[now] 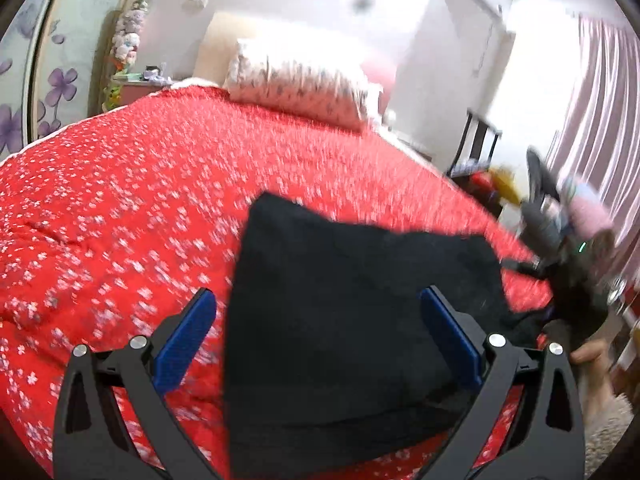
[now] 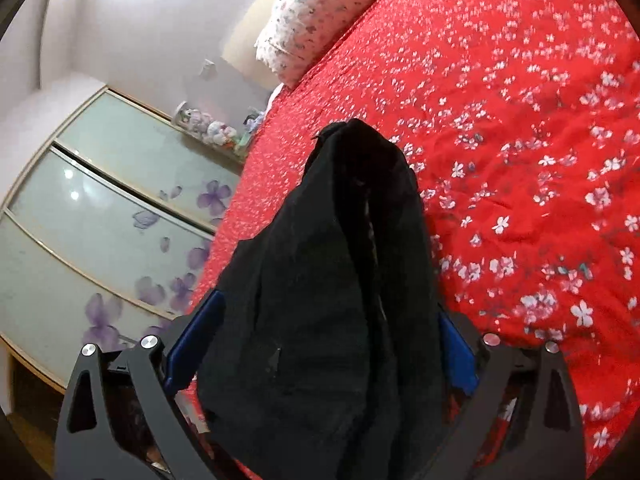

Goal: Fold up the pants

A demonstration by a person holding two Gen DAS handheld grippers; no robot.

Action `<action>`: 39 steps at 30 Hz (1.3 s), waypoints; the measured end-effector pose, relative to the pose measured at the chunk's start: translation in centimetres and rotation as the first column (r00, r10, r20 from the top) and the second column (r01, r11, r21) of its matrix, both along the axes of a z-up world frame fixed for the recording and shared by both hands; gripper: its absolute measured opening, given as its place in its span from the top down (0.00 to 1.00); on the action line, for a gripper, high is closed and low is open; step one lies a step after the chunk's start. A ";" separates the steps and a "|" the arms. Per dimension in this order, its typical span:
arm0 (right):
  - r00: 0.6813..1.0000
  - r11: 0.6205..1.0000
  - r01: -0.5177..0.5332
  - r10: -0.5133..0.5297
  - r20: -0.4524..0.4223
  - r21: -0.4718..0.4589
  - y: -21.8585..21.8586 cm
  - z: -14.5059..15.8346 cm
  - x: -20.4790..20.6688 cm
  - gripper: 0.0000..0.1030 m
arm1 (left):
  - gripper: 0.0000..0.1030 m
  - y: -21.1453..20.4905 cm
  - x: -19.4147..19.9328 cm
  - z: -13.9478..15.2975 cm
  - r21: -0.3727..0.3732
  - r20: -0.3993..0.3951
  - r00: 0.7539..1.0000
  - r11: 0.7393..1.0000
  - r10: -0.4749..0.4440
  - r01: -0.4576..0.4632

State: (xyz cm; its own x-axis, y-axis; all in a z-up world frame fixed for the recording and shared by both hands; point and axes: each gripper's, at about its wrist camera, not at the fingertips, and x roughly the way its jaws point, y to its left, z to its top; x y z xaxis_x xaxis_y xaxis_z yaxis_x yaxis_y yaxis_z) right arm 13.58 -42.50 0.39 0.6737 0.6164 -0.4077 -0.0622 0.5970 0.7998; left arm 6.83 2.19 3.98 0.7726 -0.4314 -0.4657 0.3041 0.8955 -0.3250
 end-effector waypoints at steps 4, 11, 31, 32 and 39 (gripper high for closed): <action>0.999 0.999 -0.042 0.042 0.002 0.019 -0.4 0.3 0.0 0.04 | 0.02 2.9 1.0 -0.1 -0.066 -0.044 0.995 0.994 0.085 -0.088; 0.997 0.990 -0.071 0.073 0.013 -0.119 1.5 2.2 -1.2 0.04 | 0.02 6.7 2.2 -1.2 -0.143 -0.135 0.975 0.970 0.176 -0.195; 0.967 0.977 -0.208 0.199 -0.159 -0.041 2.0 0.9 -2.3 0.05 | 0.02 4.7 3.8 -2.4 -0.033 -0.189 0.967 0.983 0.172 -0.181; 0.966 0.977 -0.206 0.196 -0.170 -0.048 2.1 1.0 -2.4 0.05 | 0.02 4.8 3.8 -2.5 -0.034 -0.196 0.965 0.982 0.177 -0.187; 0.969 0.973 -0.219 0.209 -0.132 -0.070 2.8 2.1 -3.7 0.05 | 0.02 5.3 4.0 -2.6 -0.055 -0.216 0.960 0.979 0.181 -0.197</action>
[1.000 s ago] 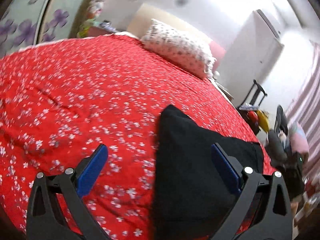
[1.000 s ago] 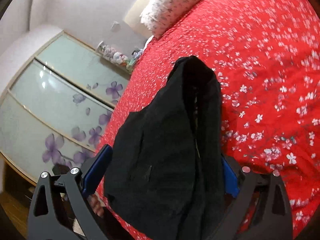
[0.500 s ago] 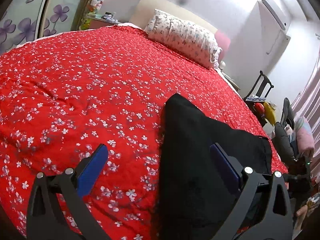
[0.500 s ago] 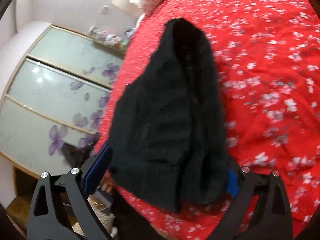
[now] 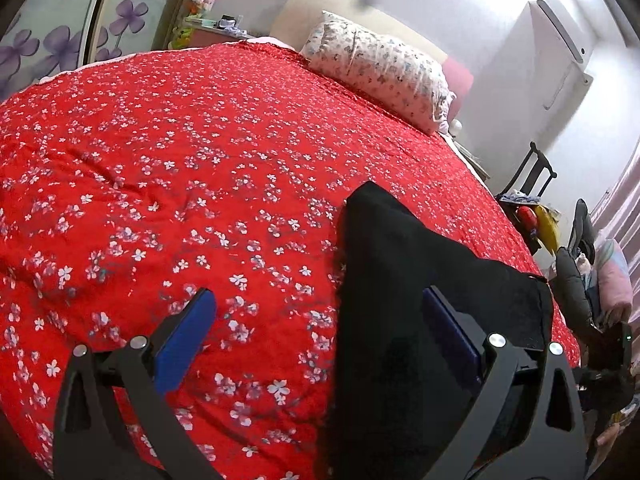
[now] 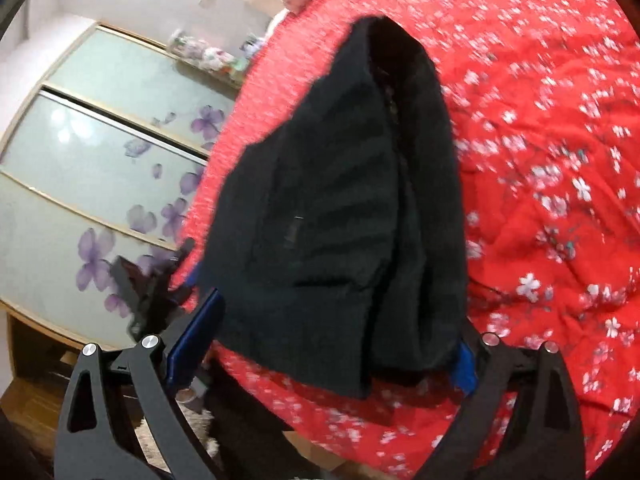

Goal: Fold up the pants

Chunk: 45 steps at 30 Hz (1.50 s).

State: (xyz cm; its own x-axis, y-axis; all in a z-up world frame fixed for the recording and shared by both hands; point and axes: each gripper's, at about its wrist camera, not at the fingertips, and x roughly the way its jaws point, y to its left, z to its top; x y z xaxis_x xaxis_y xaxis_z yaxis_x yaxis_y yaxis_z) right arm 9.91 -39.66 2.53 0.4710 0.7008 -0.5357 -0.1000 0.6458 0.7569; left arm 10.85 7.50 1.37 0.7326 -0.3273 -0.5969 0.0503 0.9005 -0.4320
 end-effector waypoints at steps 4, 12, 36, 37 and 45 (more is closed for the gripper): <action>0.996 0.994 -0.017 0.007 0.094 0.104 -0.5 1.6 -0.7 0.05 | 0.02 -0.3 0.0 0.0 0.016 -0.001 1.000 1.000 -0.001 0.001; 0.994 0.990 0.095 -0.088 -0.070 0.108 -1.2 -1.3 1.3 0.10 | 0.02 -0.4 0.5 -0.1 0.034 -0.010 1.000 0.999 -0.009 0.009; 0.985 0.995 0.099 -0.098 0.144 -0.002 -0.1 -0.3 0.2 0.54 | 0.04 -0.6 4.8 -1.1 -0.299 -0.121 0.956 0.928 -0.268 0.222; 0.985 0.995 0.099 -0.099 0.141 0.001 -0.2 -0.4 0.2 0.54 | 0.04 -0.8 5.0 -1.1 -0.290 -0.134 0.954 0.931 -0.270 0.223; 0.987 0.995 0.098 -0.100 0.126 0.022 -0.8 -1.0 0.0 0.54 | 0.07 -1.4 7.9 -0.8 -0.389 -0.156 0.926 0.883 -0.344 0.262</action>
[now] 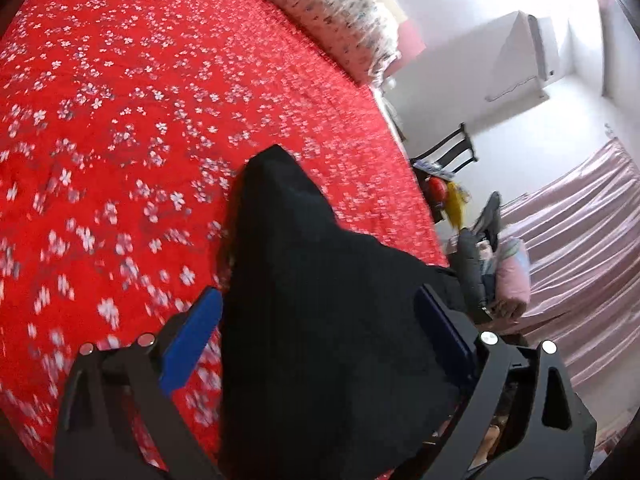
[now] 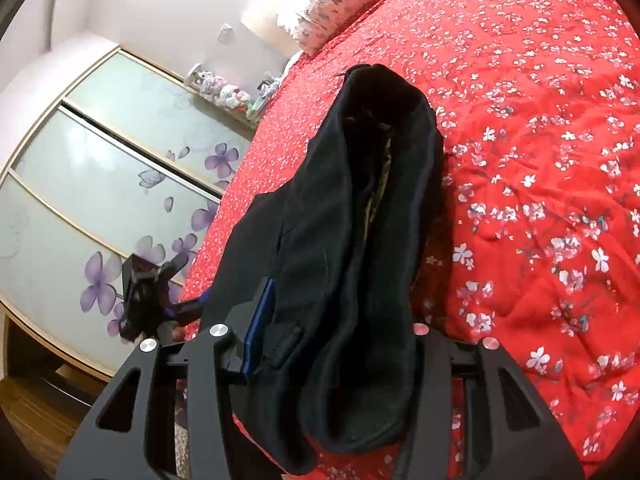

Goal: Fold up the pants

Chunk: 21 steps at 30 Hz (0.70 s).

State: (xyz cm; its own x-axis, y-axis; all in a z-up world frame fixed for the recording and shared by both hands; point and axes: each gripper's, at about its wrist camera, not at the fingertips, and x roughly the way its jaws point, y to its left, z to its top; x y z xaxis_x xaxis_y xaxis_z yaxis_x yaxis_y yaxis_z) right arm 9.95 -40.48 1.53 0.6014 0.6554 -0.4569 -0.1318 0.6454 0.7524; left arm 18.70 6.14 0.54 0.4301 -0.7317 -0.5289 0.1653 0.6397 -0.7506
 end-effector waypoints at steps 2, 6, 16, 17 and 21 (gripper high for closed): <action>1.000 1.000 -0.002 0.002 -0.001 0.002 0.0 0.0 0.0 0.54 | 0.07 -0.4 0.9 -0.9 -0.005 -0.051 0.998 1.000 -0.031 0.031; 1.000 1.000 -0.007 0.007 -0.003 0.010 -0.2 -0.1 0.1 0.54 | 0.12 -1.2 1.3 -1.0 -0.074 -0.053 0.996 0.994 -0.078 0.074; 0.998 0.999 0.015 -0.012 -0.065 0.048 -0.1 -1.5 1.4 0.48 | 0.40 -0.5 1.6 -2.4 -0.057 -0.058 0.994 0.994 -0.095 0.092; 0.998 0.998 0.020 -0.016 -0.066 0.061 -0.2 -1.5 1.4 0.48 | 0.41 -0.6 1.6 -2.3 -0.022 -0.050 0.994 0.995 -0.099 0.097; 0.997 0.996 0.028 -0.022 -0.070 0.086 -0.3 -1.6 1.3 0.48 | 0.44 -1.1 1.5 -2.5 0.065 -0.068 0.991 0.990 -0.119 0.124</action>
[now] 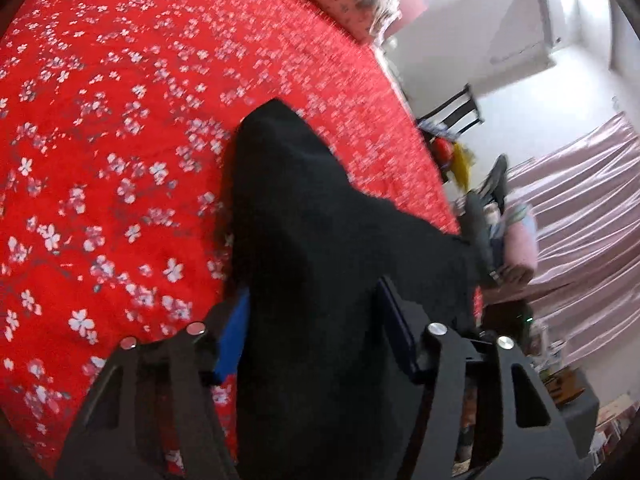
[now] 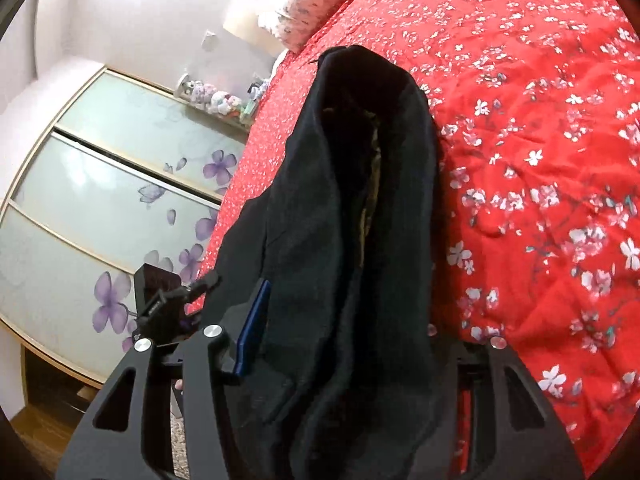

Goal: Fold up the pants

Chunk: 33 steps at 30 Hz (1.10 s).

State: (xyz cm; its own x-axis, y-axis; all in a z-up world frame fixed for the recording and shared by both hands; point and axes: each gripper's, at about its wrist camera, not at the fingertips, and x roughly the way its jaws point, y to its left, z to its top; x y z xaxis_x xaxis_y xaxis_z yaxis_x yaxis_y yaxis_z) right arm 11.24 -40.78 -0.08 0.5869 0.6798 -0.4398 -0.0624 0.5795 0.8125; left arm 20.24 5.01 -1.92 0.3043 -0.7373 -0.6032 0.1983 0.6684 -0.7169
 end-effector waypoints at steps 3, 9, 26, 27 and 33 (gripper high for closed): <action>1.000 1.000 -0.004 0.004 0.000 0.004 -0.2 -0.2 0.0 0.48 | 0.44 -0.3 0.2 0.1 0.005 -0.038 0.999 1.000 0.003 -0.003; 1.000 1.000 0.005 -0.005 0.000 0.025 -0.4 -0.5 0.0 0.49 | 0.52 -1.2 1.3 0.7 0.053 -0.106 0.994 0.998 -0.008 0.014; 0.985 0.993 0.014 -0.034 0.171 0.115 -0.2 3.5 0.9 0.59 | 0.76 -2.0 -0.1 6.8 0.070 0.142 0.990 0.997 0.004 -0.014; 0.984 0.993 0.015 -0.035 0.175 0.113 -0.2 3.8 1.5 0.59 | 0.76 -2.1 0.2 7.1 0.070 0.148 0.989 0.997 0.012 -0.022; 0.975 0.996 0.017 -0.037 0.220 0.092 -0.5 5.2 6.1 0.60 | 0.76 -2.3 3.6 7.6 0.071 0.177 0.981 0.994 0.073 -0.086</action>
